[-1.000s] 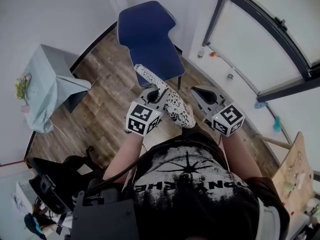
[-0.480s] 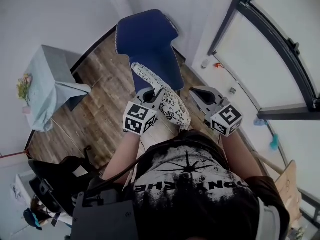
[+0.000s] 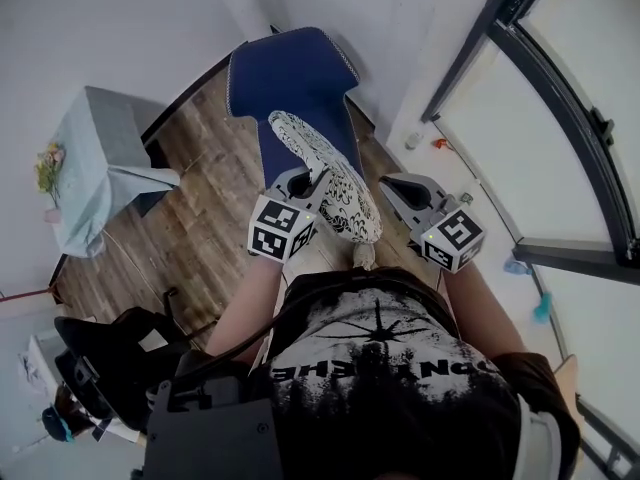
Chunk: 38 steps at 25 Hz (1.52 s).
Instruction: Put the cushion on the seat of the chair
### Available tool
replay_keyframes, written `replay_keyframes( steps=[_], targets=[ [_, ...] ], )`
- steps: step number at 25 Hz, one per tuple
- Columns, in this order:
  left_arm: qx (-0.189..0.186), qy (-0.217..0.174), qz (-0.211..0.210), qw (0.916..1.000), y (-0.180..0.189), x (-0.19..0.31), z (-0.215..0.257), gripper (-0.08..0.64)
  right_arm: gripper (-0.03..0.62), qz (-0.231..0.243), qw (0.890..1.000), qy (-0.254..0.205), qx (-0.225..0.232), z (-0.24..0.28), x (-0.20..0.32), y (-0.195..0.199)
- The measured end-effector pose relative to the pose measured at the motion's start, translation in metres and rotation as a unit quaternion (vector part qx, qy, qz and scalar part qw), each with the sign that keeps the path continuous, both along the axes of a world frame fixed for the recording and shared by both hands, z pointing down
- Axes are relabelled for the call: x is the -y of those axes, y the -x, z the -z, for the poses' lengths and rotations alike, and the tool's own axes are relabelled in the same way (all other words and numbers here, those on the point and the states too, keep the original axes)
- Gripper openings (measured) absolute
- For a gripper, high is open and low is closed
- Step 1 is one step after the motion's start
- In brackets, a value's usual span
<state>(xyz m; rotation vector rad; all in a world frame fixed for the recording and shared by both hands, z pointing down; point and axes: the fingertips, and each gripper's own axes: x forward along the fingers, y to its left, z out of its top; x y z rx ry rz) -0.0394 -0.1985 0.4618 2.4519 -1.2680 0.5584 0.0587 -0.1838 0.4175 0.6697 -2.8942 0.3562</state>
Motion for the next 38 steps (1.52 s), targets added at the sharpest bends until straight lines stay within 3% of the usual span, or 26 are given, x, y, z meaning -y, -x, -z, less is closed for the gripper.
replay_keyframes(
  steps=[8, 15, 29, 38],
  targets=[
    [0.006, 0.01, -0.005, 0.9999, -0.007, 0.024, -0.013, 0.023, 0.018, 0.007, 1.0, -0.005, -0.008, -0.004, 0.03, 0.001],
    [0.001, 0.025, -0.017, 0.9996, -0.006, 0.041, -0.021, 0.023, 0.018, 0.0, 1.0, 0.018, -0.004, -0.013, 0.04, 0.01],
    [-0.016, 0.079, -0.095, 0.9922, -0.01, 0.103, -0.067, 0.023, 0.018, -0.08, 0.995, 0.065, -0.001, -0.042, 0.097, 0.018],
    [-0.072, 0.121, -0.084, 0.9865, -0.007, 0.146, -0.117, 0.023, 0.018, -0.093, 0.99, 0.105, -0.021, -0.082, 0.11, 0.026]
  ],
)
